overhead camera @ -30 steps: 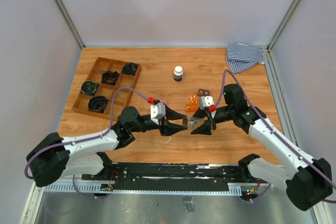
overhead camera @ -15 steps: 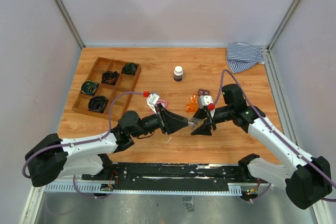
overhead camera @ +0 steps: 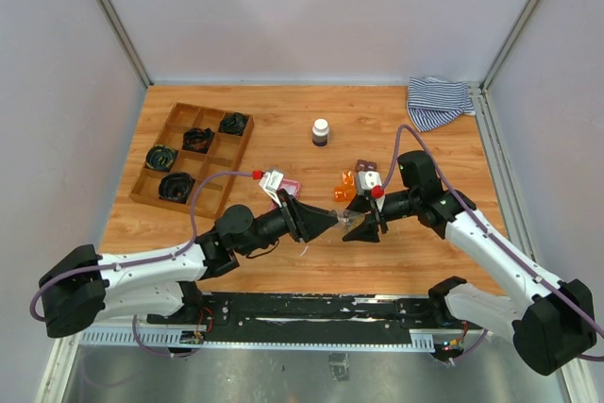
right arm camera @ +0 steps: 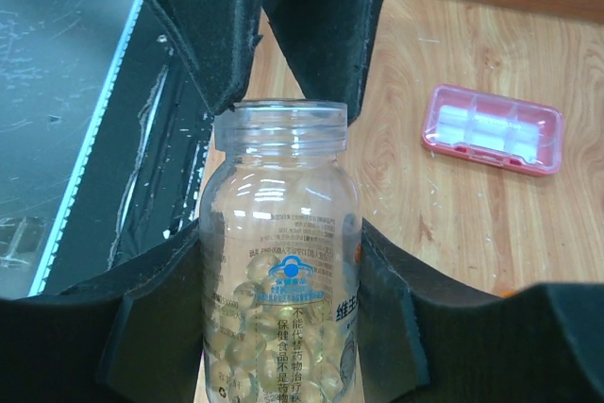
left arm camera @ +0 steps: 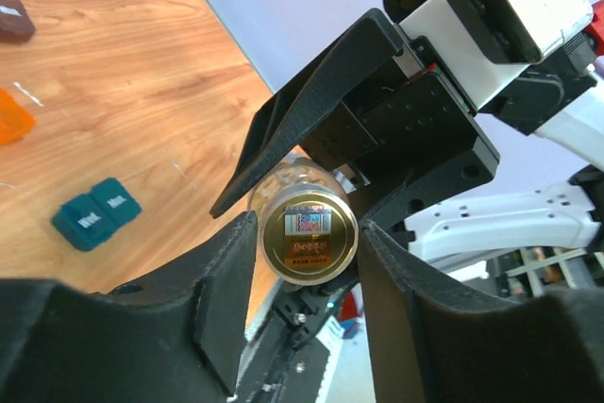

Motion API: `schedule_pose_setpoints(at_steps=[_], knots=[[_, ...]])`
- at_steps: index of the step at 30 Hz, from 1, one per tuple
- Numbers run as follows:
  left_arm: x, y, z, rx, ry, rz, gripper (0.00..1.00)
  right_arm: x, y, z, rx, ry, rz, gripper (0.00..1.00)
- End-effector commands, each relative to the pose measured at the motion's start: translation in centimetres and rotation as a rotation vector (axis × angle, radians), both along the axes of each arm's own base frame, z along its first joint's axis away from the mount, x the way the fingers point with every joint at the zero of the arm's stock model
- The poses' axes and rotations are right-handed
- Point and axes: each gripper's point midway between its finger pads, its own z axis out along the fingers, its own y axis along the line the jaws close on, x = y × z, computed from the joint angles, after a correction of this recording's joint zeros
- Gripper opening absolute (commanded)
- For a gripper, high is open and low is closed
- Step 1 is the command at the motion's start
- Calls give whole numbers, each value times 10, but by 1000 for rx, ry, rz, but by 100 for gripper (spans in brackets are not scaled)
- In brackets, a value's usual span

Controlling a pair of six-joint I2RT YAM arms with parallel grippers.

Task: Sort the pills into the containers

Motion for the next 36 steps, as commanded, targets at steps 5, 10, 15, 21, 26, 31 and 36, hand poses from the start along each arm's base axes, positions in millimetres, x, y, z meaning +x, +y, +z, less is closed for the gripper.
schedule_pose_setpoints(at_steps=[5, 10, 15, 21, 26, 31, 36], knots=[[22, 16, -9, 99, -73, 136, 66, 10, 1, 18, 41, -80, -1, 1], [21, 20, -12, 139, -141, 129, 81, 10, 0, 18, 41, -80, -2, 1], [13, 23, -5, 151, -267, 95, 96, 10, 0, 18, 43, -81, -2, 1], [-5, 27, 12, 131, -502, 21, 99, 10, 0, 18, 42, -84, -2, 1], [-36, 22, 14, 175, -890, -140, 97, 10, -1, 18, 41, -90, -3, 1], [-19, 21, 9, 305, -1098, -78, 96, 11, -1, 18, 40, -98, -5, 1], [-1, 5, 10, 397, -1087, -86, 96, 10, -1, 17, 38, -96, -4, 1]])
